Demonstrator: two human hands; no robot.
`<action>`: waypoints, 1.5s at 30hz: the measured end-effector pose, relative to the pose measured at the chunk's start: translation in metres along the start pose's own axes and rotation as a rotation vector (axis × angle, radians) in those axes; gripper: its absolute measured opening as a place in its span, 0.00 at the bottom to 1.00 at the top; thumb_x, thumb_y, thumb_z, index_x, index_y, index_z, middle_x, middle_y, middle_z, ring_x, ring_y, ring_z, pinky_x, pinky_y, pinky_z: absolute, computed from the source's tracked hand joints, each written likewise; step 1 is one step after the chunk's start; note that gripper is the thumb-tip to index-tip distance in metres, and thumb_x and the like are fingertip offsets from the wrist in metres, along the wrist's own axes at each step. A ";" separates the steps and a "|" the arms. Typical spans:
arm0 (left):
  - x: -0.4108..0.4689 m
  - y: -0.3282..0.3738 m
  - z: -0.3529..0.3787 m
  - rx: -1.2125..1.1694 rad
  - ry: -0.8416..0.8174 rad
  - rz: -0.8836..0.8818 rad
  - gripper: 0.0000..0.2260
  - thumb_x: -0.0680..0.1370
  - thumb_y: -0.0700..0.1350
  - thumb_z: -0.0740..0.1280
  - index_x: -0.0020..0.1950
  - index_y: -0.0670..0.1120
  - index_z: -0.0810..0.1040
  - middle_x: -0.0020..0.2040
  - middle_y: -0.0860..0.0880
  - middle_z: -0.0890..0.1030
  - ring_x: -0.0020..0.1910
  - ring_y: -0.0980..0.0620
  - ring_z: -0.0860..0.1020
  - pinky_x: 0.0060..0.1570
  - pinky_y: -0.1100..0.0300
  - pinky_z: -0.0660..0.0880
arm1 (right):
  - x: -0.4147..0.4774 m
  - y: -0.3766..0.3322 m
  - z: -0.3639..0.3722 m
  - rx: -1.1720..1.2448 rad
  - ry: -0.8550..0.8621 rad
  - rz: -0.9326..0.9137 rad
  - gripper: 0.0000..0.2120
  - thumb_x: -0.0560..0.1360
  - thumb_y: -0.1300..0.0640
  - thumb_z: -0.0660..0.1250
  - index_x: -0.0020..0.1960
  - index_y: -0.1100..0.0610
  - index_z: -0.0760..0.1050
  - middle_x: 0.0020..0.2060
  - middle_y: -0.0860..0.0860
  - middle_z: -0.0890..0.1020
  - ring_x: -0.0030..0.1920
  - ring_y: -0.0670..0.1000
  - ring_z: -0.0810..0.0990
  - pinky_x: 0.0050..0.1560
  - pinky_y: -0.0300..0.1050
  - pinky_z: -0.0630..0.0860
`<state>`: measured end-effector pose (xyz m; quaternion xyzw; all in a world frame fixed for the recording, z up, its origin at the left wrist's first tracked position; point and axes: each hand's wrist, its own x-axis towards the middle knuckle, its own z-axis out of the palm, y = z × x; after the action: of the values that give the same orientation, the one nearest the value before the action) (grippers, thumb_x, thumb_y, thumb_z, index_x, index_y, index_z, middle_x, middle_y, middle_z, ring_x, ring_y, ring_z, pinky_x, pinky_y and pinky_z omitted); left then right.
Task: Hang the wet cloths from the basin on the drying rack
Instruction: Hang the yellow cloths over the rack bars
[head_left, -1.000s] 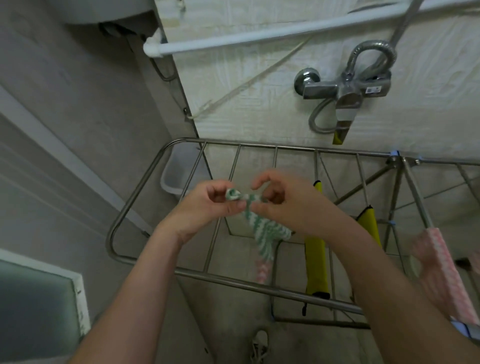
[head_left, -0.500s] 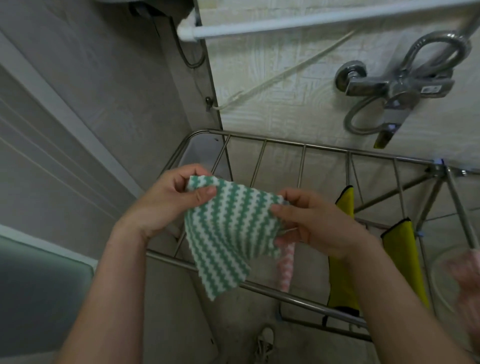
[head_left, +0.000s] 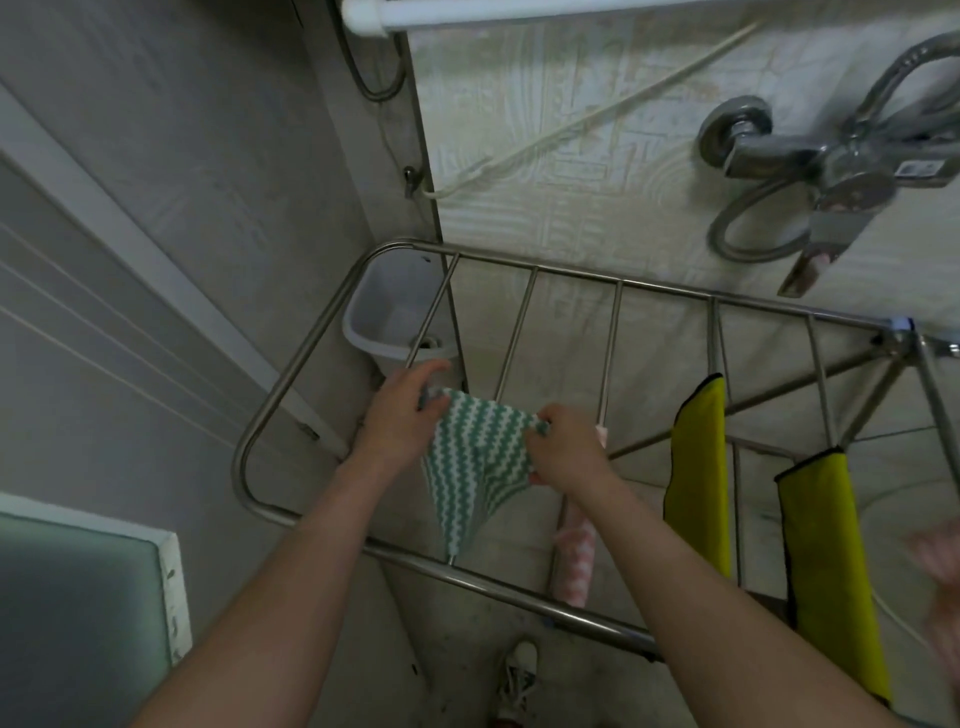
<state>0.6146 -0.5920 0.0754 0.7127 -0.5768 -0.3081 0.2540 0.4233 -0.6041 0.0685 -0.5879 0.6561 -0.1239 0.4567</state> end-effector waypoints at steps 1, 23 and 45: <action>-0.002 0.002 -0.001 0.050 0.025 0.014 0.16 0.77 0.47 0.68 0.64 0.52 0.72 0.57 0.49 0.72 0.56 0.49 0.73 0.58 0.55 0.71 | 0.002 0.001 0.002 -0.001 0.000 0.009 0.14 0.77 0.57 0.61 0.59 0.64 0.72 0.54 0.64 0.79 0.54 0.64 0.79 0.55 0.61 0.77; -0.040 -0.005 -0.005 0.156 -0.518 -0.095 0.35 0.67 0.51 0.77 0.70 0.59 0.63 0.49 0.53 0.75 0.44 0.54 0.76 0.49 0.57 0.75 | -0.008 -0.010 0.005 -0.464 0.079 -0.171 0.18 0.77 0.55 0.62 0.66 0.58 0.68 0.58 0.58 0.77 0.57 0.58 0.77 0.54 0.46 0.70; -0.042 0.021 0.012 0.199 -0.631 -0.054 0.51 0.70 0.39 0.74 0.76 0.59 0.39 0.45 0.51 0.75 0.33 0.59 0.76 0.29 0.69 0.73 | -0.053 0.042 -0.020 -0.162 0.223 -0.029 0.15 0.75 0.57 0.65 0.61 0.58 0.69 0.56 0.58 0.72 0.52 0.58 0.74 0.46 0.44 0.68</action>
<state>0.5859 -0.5552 0.0882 0.6182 -0.6352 -0.4627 -0.0163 0.3750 -0.5529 0.0737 -0.6148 0.7022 -0.1417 0.3300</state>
